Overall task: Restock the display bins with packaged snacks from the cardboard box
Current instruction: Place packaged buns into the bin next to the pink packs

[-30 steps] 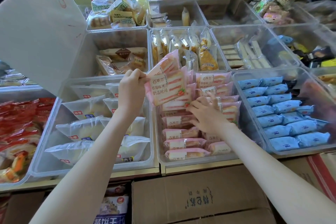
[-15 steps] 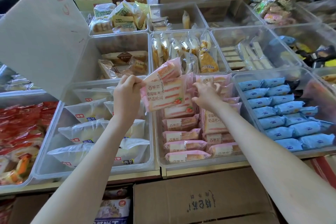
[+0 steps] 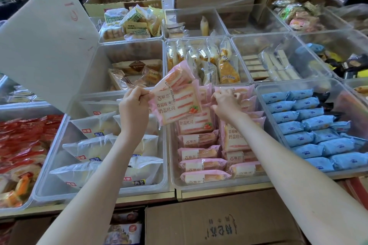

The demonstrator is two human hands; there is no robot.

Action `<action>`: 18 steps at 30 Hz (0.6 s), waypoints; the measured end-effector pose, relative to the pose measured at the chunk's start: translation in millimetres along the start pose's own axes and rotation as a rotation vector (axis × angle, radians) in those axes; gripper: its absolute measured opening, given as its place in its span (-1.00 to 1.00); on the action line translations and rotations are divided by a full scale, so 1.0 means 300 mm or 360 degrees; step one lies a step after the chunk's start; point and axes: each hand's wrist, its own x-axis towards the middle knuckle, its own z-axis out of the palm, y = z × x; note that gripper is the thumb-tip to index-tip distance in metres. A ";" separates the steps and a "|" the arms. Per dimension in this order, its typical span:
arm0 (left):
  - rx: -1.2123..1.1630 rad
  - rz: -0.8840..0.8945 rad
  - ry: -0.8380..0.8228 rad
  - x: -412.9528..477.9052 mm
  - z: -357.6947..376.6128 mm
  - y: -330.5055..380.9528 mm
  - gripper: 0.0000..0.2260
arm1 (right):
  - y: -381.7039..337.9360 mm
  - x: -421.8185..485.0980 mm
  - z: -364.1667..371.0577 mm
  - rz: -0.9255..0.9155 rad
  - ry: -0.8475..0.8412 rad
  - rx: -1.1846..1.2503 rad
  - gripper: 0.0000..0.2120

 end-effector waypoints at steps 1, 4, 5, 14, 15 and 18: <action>-0.0006 -0.0001 0.0017 0.000 -0.004 0.004 -0.88 | 0.004 0.000 0.002 -0.0001 0.0083 0.0077 -0.87; -0.0033 -0.0027 0.0058 0.010 -0.019 0.005 -0.85 | 0.009 -0.006 0.006 0.0026 0.0357 0.0402 -0.89; -0.0052 -0.0037 0.0065 0.016 -0.023 0.000 -0.85 | 0.008 -0.006 0.005 0.0055 0.0444 0.0514 -0.89; -0.0001 0.0042 0.0028 0.015 -0.033 0.041 -0.85 | 0.030 0.020 0.013 0.0144 0.0343 0.0540 -0.87; 0.0006 0.0066 0.0005 0.013 -0.025 0.050 -0.87 | 0.036 0.012 0.011 0.0145 0.0334 0.0543 -0.87; 0.0023 0.0131 -0.0085 0.005 0.009 0.080 -0.92 | 0.051 -0.014 -0.004 0.0176 0.0214 0.0484 -0.84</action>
